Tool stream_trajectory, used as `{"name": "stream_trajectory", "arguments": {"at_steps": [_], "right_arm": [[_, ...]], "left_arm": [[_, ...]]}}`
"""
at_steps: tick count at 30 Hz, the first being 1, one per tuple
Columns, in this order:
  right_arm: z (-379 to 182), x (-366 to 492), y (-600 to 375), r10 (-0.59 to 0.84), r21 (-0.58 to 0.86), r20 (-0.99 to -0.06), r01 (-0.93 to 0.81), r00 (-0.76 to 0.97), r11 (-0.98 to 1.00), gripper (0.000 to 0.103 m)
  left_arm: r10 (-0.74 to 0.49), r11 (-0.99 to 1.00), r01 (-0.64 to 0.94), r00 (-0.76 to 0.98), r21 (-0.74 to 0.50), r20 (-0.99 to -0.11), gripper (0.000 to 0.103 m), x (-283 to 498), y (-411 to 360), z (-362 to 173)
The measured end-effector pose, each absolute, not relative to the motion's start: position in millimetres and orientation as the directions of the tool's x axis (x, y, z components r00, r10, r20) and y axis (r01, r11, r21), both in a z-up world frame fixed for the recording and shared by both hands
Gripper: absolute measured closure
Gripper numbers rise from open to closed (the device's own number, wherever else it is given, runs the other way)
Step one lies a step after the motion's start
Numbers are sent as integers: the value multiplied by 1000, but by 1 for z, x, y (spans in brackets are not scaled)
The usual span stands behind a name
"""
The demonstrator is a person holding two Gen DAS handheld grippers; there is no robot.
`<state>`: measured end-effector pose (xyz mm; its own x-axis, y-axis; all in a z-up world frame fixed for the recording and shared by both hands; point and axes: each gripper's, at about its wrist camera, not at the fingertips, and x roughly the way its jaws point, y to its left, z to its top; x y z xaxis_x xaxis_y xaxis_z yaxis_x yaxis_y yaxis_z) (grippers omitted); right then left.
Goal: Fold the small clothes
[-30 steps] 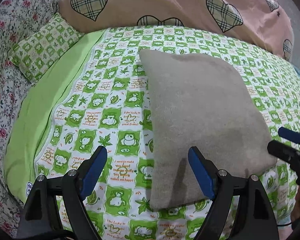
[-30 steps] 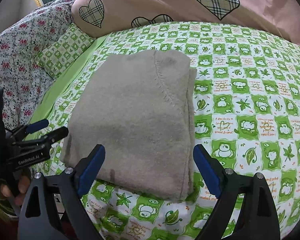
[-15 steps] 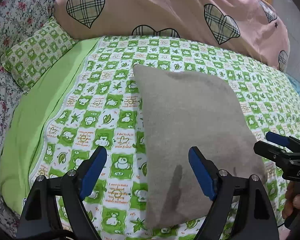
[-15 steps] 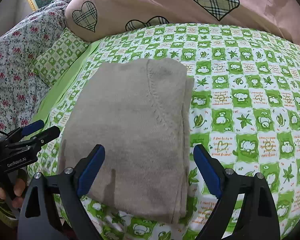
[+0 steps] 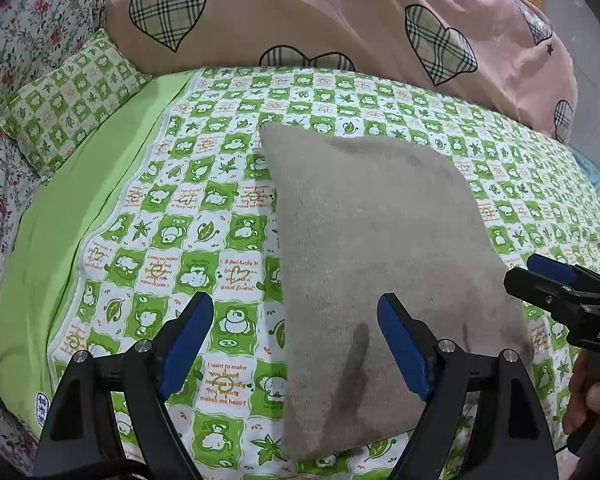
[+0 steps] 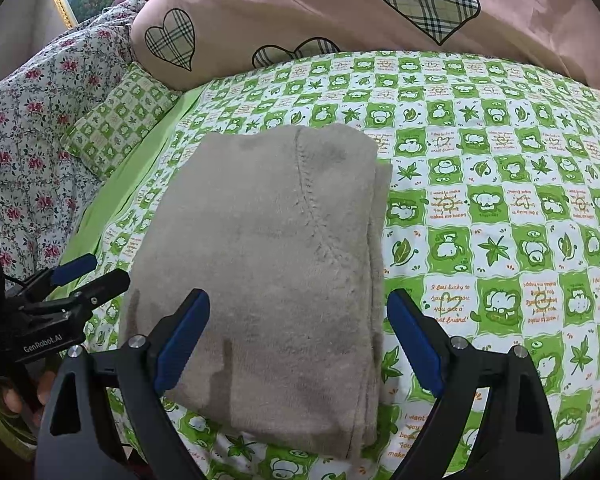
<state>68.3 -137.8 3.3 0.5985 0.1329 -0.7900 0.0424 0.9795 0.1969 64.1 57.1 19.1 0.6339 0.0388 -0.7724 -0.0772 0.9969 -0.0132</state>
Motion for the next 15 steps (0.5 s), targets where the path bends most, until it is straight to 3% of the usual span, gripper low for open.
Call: {"name": "stream_trajectory", "arguments": {"at_steps": [15], "right_arm": [[-4, 57, -133, 137, 199, -789, 39, 599, 979, 12]], "left_arm": [[29, 997, -71, 611, -18, -791, 18, 54, 56, 10]]}}
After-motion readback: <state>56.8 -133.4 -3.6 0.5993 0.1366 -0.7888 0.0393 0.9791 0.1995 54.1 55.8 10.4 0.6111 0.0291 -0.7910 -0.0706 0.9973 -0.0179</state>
